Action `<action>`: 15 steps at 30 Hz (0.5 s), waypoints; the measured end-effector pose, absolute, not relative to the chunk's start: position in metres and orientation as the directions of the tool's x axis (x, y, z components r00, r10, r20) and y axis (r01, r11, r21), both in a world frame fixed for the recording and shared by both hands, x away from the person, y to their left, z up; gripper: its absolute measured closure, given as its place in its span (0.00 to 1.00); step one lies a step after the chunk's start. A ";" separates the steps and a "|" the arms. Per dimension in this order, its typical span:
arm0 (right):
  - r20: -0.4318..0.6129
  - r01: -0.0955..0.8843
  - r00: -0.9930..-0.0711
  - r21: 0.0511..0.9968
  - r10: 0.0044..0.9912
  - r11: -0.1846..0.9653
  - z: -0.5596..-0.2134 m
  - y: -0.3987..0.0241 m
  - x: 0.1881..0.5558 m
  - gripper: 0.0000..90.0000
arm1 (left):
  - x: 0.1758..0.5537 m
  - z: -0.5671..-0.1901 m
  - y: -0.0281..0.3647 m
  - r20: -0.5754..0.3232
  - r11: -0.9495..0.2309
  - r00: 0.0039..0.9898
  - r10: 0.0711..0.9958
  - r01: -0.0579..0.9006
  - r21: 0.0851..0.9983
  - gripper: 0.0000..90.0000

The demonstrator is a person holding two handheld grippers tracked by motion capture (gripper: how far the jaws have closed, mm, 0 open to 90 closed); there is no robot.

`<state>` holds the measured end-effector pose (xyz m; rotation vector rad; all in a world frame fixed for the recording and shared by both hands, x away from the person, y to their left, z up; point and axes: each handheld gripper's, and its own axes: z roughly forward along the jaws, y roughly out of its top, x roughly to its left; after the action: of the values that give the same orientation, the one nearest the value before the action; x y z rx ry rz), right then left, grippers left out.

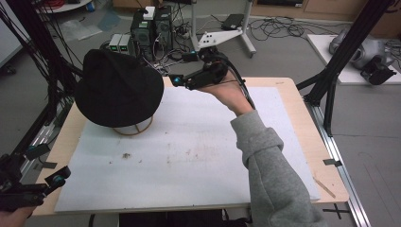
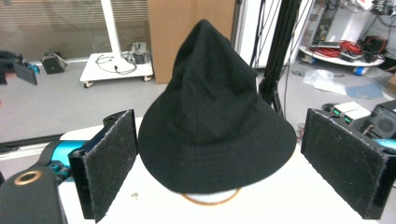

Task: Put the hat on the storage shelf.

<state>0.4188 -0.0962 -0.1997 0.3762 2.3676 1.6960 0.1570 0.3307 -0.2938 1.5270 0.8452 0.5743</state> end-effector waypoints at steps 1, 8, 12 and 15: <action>-0.012 0.095 -0.946 0.946 0.324 0.311 -0.201 -0.099 0.417 0.12 | 0.157 -0.294 0.331 -0.116 0.005 0.609 0.785 0.181 0.983 0.02; -0.018 0.119 -0.935 0.925 0.355 0.361 -0.200 -0.120 0.401 0.12 | 0.162 -0.293 0.331 -0.116 0.004 0.611 0.783 0.182 0.983 0.02; -0.032 0.102 -0.920 0.943 0.391 0.317 -0.203 -0.136 0.391 0.12 | 0.165 -0.292 0.329 -0.115 0.001 0.619 0.777 0.181 0.983 0.02; -0.015 0.130 -0.912 0.937 0.409 0.324 -0.210 -0.148 0.387 0.12 | 0.169 -0.292 0.326 -0.114 -0.001 0.626 0.771 0.181 0.983 0.02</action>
<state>0.3866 -0.1481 -0.2103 0.4881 2.3414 1.6219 0.1692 0.3258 -0.2922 1.5353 0.8270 0.5593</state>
